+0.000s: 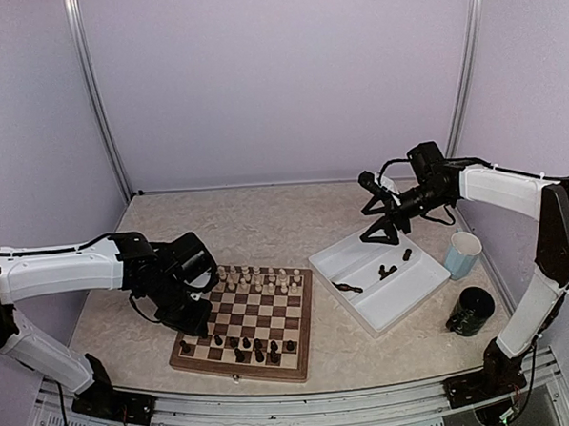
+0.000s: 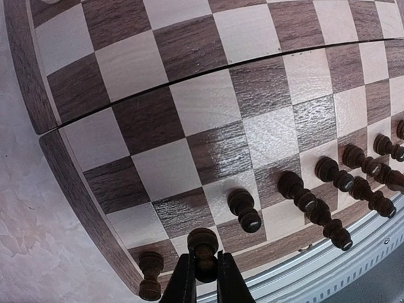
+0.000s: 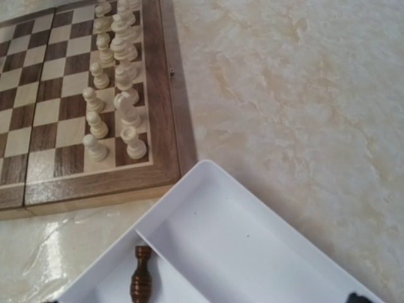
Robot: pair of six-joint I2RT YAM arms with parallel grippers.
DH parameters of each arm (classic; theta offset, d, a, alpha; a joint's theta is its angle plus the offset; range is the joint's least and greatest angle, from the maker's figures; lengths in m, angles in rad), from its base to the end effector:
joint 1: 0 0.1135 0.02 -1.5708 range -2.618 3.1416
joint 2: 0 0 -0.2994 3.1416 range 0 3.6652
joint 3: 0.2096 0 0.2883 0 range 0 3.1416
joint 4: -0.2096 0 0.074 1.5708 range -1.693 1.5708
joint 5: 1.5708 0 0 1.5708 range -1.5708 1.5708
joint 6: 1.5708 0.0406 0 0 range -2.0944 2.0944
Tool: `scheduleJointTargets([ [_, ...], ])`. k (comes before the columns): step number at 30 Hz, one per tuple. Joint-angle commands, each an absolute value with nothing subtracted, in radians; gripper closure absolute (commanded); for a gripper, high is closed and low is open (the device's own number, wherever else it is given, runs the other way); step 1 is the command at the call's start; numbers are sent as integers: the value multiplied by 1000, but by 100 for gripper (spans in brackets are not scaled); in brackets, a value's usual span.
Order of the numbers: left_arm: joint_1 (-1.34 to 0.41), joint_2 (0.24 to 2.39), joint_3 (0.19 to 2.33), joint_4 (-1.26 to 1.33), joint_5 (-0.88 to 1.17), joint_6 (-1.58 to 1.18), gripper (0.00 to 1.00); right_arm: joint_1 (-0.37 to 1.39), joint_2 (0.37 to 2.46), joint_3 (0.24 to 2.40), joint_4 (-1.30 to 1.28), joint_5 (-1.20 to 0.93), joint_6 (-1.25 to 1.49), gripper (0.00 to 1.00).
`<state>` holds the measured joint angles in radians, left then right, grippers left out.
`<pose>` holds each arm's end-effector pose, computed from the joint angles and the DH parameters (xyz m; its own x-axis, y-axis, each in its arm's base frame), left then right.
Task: Set up the chess pieces on the board
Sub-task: Place the pawn at g7, then pick up the chess pile from the storage box.
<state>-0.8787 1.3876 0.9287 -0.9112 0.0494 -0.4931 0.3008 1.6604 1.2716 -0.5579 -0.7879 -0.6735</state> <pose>0.1693 -0.2074 0.2245 -0.9178 0.3665 -0.1527 0.3869 0.9119 -0.1370 0.3644 0.1432 0.2770 -0.2287 -0.5316 -0.8156 -0.9560 0.2807 0.0852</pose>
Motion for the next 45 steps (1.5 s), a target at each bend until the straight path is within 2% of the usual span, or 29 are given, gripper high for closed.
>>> scheduleJointTargets([
  [1, -885, 1414, 914, -882, 68, -477, 90, 307, 1669, 1269, -572, -796, -678, 1],
  [17, -887, 1492, 923, -880, 37, -451, 86, 308, 1677, 1273, -570, -795, -674, 1],
  [19, -887, 1497, 928, -887, 34, -451, 83, 308, 1675, 1274, -570, -793, -674, 1],
  [23, -894, 1500, 944, -903, 17, -454, 69, 308, 1675, 1275, -571, -796, -671, 1],
  [26, -897, 1495, 976, -933, 3, -460, 64, 308, 1672, 1280, -572, -811, -661, 1],
  [30, -899, 1488, 1084, -1011, -46, -459, 59, 307, 1660, 1320, -585, -759, -623, 1],
  [34, -880, 1517, 1302, -1107, -99, -417, 56, 270, 1594, 1366, -503, -542, -507, 1],
  [37, -848, 1579, 1512, -1067, -117, -305, 54, 187, 1617, 1355, -509, -650, -483, 1],
  [38, -832, 1611, 1555, -1004, -134, -266, 53, 180, 1650, 1363, -586, -686, -525, 5],
  [40, -786, 1654, 1598, -828, -122, -243, 52, 184, 1741, 1402, -721, -713, -602, 27],
  [41, -768, 1686, 1602, -734, -102, -247, 53, 191, 1777, 1422, -778, -701, -643, 35],
  [43, -759, 1728, 1606, -594, -119, -263, 53, 213, 1810, 1419, -836, -650, -723, 45],
  [45, -769, 1758, 1595, -458, -138, -270, 53, 247, 1792, 1364, -814, -595, -788, 49],
])
